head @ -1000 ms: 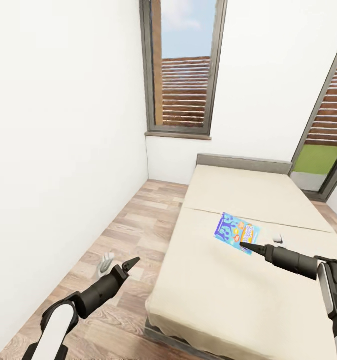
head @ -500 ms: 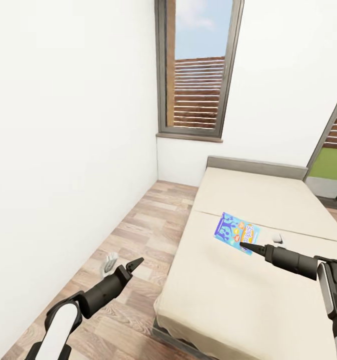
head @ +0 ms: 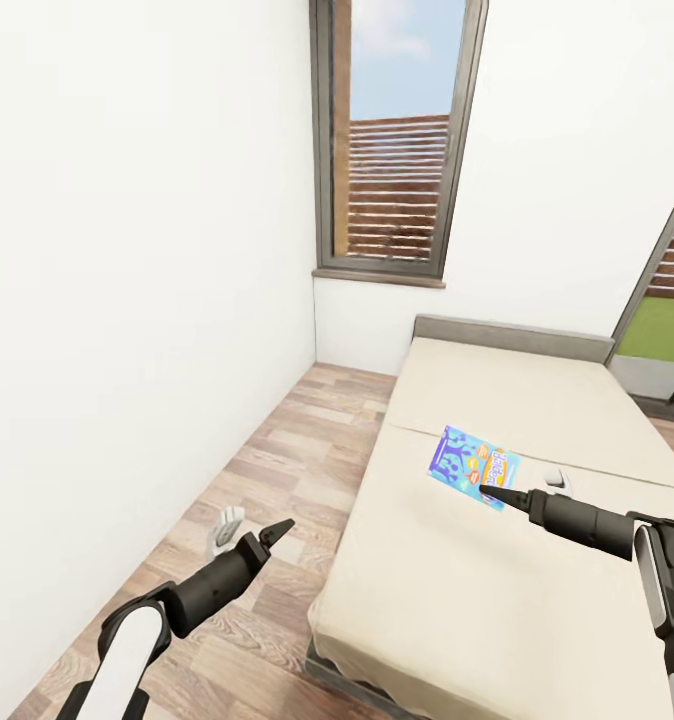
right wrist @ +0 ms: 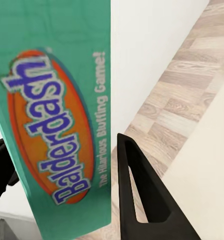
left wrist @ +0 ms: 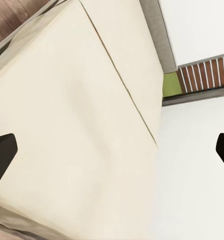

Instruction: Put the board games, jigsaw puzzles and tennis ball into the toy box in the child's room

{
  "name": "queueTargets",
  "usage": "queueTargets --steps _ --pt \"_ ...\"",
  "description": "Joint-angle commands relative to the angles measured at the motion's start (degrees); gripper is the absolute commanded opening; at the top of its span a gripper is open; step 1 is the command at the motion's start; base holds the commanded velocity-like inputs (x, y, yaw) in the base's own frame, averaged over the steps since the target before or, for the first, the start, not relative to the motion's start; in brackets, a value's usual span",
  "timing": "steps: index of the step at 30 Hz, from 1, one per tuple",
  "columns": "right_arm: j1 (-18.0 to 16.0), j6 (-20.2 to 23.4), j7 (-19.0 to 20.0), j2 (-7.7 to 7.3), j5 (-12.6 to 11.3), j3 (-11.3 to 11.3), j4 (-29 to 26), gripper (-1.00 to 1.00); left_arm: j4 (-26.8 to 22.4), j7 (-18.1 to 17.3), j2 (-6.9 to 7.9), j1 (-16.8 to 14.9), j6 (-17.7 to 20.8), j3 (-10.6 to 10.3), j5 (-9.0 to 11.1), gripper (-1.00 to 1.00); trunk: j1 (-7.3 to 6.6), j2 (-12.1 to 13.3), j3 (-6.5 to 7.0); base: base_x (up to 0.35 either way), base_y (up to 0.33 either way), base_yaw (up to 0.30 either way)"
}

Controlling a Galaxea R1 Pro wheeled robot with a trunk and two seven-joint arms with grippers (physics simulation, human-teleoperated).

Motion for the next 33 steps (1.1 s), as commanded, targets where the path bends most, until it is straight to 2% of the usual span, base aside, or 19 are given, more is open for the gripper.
queueTargets --steps 1,9,21,33 --pt "-0.05 0.45 0.26 0.01 0.19 -0.07 -0.01 -1.0 -0.03 0.62 -0.03 -0.04 0.2 -0.01 0.6 1.0 -0.23 0.38 0.12 0.0 0.0 0.001" --pt "-0.05 0.31 0.1 -0.04 0.1 -0.12 0.0 -1.0 0.09 0.7 -0.05 -0.06 0.17 -0.12 0.67 1.0 -1.98 3.59 1.56 0.0 0.0 0.085" --pt "-0.05 0.94 0.1 -0.09 0.08 -0.04 -0.73 -1.0 0.25 0.64 -0.08 -0.38 0.26 -0.21 -0.61 1.0 -4.62 8.4 3.97 0.0 0.0 0.248" --pt "-0.05 1.22 0.31 -0.16 0.08 -0.04 -1.61 -1.0 0.29 0.7 -0.16 -0.43 0.19 -0.23 -0.98 1.0 -7.25 13.21 6.85 0.0 0.0 0.226"
